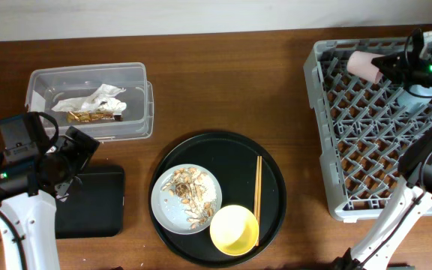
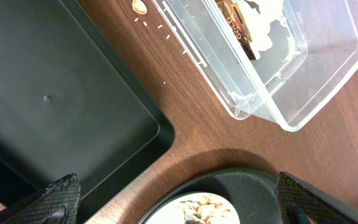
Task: Sort waste into correct bins and load items into the dishwasher rack
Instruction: 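Grasp the pink cup and carry it over the dish rack, then lower the pink cup into the rack beside the blue cup and release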
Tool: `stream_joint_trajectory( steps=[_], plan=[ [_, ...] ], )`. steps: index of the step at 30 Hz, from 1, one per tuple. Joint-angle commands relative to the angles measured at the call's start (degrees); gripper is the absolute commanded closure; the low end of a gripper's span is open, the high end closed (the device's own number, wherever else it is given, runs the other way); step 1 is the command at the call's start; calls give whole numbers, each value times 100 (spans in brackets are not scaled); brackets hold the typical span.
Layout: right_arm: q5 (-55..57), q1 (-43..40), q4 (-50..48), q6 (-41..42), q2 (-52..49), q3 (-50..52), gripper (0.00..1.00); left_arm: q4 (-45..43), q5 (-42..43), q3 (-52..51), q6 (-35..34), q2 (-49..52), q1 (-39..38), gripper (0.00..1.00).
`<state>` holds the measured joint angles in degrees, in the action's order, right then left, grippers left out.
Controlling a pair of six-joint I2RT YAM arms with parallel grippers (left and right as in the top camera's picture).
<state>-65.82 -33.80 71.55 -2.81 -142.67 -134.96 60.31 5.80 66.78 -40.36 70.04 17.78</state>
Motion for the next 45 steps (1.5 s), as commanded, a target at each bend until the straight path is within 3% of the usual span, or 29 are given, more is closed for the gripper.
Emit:
stream_joint_trajectory(
  steps=[1,11,17,24,31,36,45],
  plan=[
    [1058,-273,251,26,-157,162,96,-2,39,-11,-72,2,28,1],
    [857,-264,369,-363,-179,168,96,-2,39,-11,-72,2,28,1],
    [-1198,-205,470,-944,-181,168,96,-2,39,-11,-72,2,28,1],
    [-2271,-210,496,-1049,-181,168,96,-2,39,-11,-72,2,28,1],
    [-2223,-210,448,-1049,-181,168,96,-2,39,-11,-72,2,28,1],
    [-1169,-192,302,-1069,-247,203,96,-2,39,-11,-72,2,28,1],
    [-1499,-256,-109,-1025,-697,835,96,-2,39,-11,-72,2,28,1]
  ],
)
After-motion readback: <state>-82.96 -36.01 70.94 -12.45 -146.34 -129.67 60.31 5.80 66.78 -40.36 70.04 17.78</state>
